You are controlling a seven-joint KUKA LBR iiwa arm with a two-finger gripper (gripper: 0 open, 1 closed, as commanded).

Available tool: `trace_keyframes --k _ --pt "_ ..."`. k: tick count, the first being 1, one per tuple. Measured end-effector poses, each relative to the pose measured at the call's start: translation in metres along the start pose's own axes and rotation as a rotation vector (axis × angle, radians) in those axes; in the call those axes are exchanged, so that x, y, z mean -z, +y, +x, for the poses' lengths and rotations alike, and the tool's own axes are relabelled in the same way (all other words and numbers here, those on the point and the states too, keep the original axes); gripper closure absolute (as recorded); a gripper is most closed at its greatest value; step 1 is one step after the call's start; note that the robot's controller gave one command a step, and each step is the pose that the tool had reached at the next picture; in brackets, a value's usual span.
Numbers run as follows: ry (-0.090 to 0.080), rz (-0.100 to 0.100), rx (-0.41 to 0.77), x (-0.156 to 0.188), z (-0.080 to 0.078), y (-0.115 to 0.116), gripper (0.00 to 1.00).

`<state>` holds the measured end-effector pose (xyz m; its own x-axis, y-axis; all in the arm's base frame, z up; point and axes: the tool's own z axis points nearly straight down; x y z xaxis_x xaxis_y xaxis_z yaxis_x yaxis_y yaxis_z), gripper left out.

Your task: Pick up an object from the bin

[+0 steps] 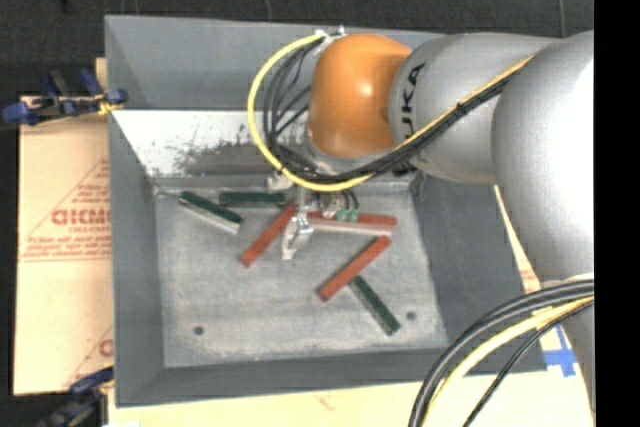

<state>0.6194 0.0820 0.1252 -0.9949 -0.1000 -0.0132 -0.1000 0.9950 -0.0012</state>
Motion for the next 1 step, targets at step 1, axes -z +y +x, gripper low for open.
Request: trace_keyframes --k 1 --pt "0.004 -0.001 0.137 -0.0287 -0.0067 0.0073 0.00"
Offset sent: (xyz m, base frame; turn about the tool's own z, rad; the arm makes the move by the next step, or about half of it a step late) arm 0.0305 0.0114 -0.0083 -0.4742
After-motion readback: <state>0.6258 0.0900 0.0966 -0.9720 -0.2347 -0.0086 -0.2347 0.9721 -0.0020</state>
